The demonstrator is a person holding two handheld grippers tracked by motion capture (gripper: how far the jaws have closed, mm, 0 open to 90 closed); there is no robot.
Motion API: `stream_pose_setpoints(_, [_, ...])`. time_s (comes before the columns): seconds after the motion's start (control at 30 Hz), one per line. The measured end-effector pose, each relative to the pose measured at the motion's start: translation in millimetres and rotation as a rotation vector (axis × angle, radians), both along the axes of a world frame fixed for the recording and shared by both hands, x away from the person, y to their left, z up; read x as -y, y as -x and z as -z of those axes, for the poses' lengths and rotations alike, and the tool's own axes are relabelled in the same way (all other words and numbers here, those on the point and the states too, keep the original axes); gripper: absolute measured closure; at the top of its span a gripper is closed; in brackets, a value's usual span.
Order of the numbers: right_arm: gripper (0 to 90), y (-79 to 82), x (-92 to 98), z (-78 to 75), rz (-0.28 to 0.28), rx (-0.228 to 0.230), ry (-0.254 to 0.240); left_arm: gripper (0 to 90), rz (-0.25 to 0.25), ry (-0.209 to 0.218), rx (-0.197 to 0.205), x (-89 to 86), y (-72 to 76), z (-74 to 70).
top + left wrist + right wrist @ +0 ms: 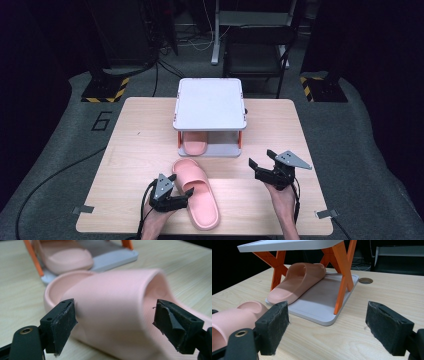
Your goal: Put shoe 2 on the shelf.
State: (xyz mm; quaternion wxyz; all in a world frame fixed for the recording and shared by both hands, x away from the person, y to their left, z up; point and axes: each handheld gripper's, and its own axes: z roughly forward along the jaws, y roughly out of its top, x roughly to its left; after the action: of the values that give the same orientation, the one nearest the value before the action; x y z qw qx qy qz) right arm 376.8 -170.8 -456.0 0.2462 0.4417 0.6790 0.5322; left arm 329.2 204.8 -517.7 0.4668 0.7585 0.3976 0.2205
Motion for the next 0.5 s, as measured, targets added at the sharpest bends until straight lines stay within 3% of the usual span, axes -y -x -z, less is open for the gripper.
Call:
stream_pose_setpoints(0.07, [18.2, -0.8, 0.3, -0.3, 0.001, -0.001, 0.002, 18.1, -0.019, -0.007, 0.0, -2.3, -0.9, 4.3])
stream_pose_setpoints(0.1, [18.2, -1.5, 0.1, -0.4, 0.0, 0.001, 0.002, 19.3, -0.017, 0.01, -0.006, -3.6, -0.7, 5.4])
stream_pose_setpoints(0.17, [18.2, -2.4, -0.4, -1.1, -0.003, 0.005, 0.006, 21.1, -0.003, -0.007, -0.006, -6.2, -0.9, 4.1])
stream_pose_setpoints(0.23, [18.2, -2.8, -2.2, -2.2, -0.004, 0.001, 0.008, 27.0, -0.006, -0.017, 0.019, -6.0, 0.1, 2.7])
stream_pose_setpoints(0.3, [18.5, -2.7, -4.0, -3.3, -0.006, 0.005, 0.006, 35.3, 0.001, -0.047, 0.013, -10.0, 1.8, -0.6])
stream_pose_setpoints(0.33, [18.5, -2.8, -4.6, -3.6, -0.011, 0.005, 0.007, 37.0, -0.02, -0.032, 0.023, -10.6, 2.0, 0.3])
stream_pose_setpoints(0.4, [18.4, -3.0, -6.0, -4.4, -0.01, 0.005, 0.01, 41.4, -0.007, -0.041, 0.013, -16.5, 1.9, -0.5])
stream_pose_setpoints(0.5, [18.5, -4.1, -7.5, -5.2, -0.018, 0.006, 0.008, 46.3, 0.001, 0.0, 0.004, -19.0, 1.6, 1.2])
